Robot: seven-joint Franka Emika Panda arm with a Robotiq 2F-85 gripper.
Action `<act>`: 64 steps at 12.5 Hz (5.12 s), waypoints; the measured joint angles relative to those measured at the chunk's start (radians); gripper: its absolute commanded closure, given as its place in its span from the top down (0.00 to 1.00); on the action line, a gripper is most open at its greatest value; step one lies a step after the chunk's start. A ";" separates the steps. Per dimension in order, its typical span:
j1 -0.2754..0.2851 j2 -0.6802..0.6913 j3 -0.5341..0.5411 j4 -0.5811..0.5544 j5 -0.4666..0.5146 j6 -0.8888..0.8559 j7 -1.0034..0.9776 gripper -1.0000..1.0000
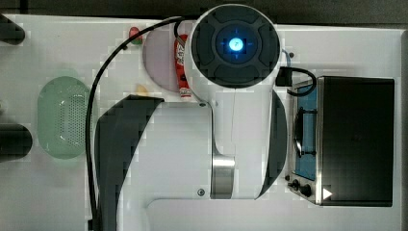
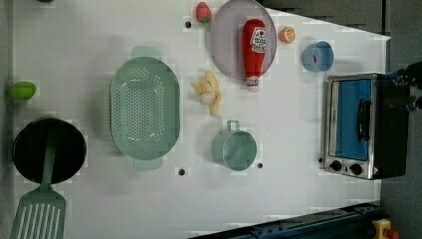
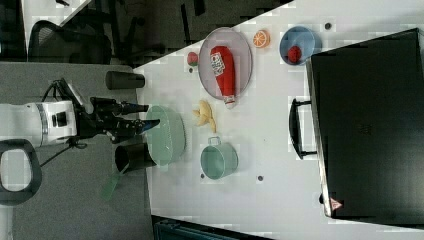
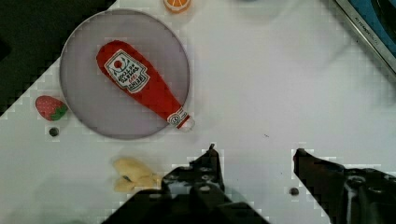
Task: Pick ketchup from plate and place it on table.
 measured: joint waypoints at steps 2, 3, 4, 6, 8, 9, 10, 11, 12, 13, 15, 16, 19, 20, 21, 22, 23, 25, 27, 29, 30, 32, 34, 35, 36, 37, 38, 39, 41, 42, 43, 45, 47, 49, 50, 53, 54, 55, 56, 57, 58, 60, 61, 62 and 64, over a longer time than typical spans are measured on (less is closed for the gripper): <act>-0.056 -0.029 0.045 -0.013 0.017 -0.127 -0.014 0.81; -0.067 -0.045 0.052 -0.021 0.031 -0.144 -0.016 0.92; -0.068 -0.054 0.051 -0.017 0.032 -0.137 -0.016 1.00; -0.074 -0.046 0.065 -0.005 0.035 -0.086 -0.019 1.00; -0.072 -0.007 0.073 0.000 0.031 -0.029 -0.026 1.00; -0.072 0.025 0.075 0.000 0.027 0.005 -0.028 1.00; -0.074 0.064 0.079 0.000 0.027 0.043 -0.039 1.00; -0.077 0.109 0.087 0.003 0.030 0.080 -0.070 1.00; -0.076 0.160 0.091 0.012 0.032 0.118 -0.101 1.00; -0.074 0.212 0.095 0.021 0.034 0.142 -0.131 1.00; -0.071 0.310 0.102 0.036 0.037 0.149 -0.196 1.00; -0.064 0.355 0.098 0.044 0.037 0.167 -0.231 1.00; -0.046 0.479 0.102 0.104 -0.008 0.184 -0.332 1.00; -0.042 0.515 0.107 0.133 -0.036 0.189 -0.366 1.00; -0.038 0.547 0.111 0.159 -0.044 0.205 -0.401 1.00; -0.029 0.580 0.110 0.192 -0.060 0.217 -0.424 1.00; -0.024 0.611 0.112 0.221 -0.071 0.242 -0.442 1.00; -0.009 0.654 0.114 0.246 -0.106 0.314 -0.462 1.00; 0.006 0.695 0.114 0.261 -0.138 0.377 -0.464 1.00; 0.013 0.736 0.116 0.265 -0.144 0.441 -0.467 1.00; 0.013 0.760 0.118 0.272 -0.145 0.475 -0.471 1.00; 0.015 0.796 0.119 0.274 -0.146 0.496 -0.474 1.00; 0.019 0.826 0.118 0.271 -0.152 0.538 -0.474 1.00; 0.022 0.844 0.118 0.270 -0.162 0.572 -0.474 1.00; 0.023 0.863 0.119 0.271 -0.162 0.598 -0.476 1.00; 0.024 0.878 0.118 0.270 -0.162 0.614 -0.477 1.00; 0.025 0.890 0.117 0.268 -0.162 0.626 -0.477 0.96; 0.024 0.897 0.116 0.262 -0.162 0.637 -0.478 0.85; 0.025 0.901 0.112 0.257 -0.162 0.647 -0.479 0.61; 0.024 0.901 0.112 0.257 -0.162 0.648 -0.479 0.60; 0.022 0.900 0.115 0.258 -0.162 0.650 -0.479 0.60; 0.021 0.895 0.116 0.256 -0.162 0.653 -0.479 0.60; 0.020 0.883 0.118 0.257 -0.162 0.639 -0.479 0.60; 0.019 0.866 0.116 0.264 -0.163 0.630 -0.479 0.60; 0.017 0.859 0.117 0.282 -0.158 0.602 -0.479 0.60; 0.013 0.776 0.115 0.294 -0.159 0.440 -0.479 0.60; 0.013 0.733 0.112 0.292 -0.159 0.389 -0.479 0.60; 0.012 0.688 0.109 0.288 -0.155 0.371 -0.479 0.60; 0.009 0.638 0.109 0.279 -0.142 0.373 -0.479 0.60; 0.000 0.587 0.113 0.269 -0.108 0.370 -0.479 0.60; -0.012 0.532 0.116 0.251 -0.052 0.365 -0.479 0.60; -0.037 0.418 0.120 0.187 -0.021 0.362 -0.479 0.60; -0.055 0.355 0.125 0.128 -0.021 0.365 -0.479 0.60; -0.075 0.295 0.127 0.067 -0.018 0.370 -0.479 0.60; -0.103 0.195 0.115 -0.061 -0.018 0.371 -0.479 0.60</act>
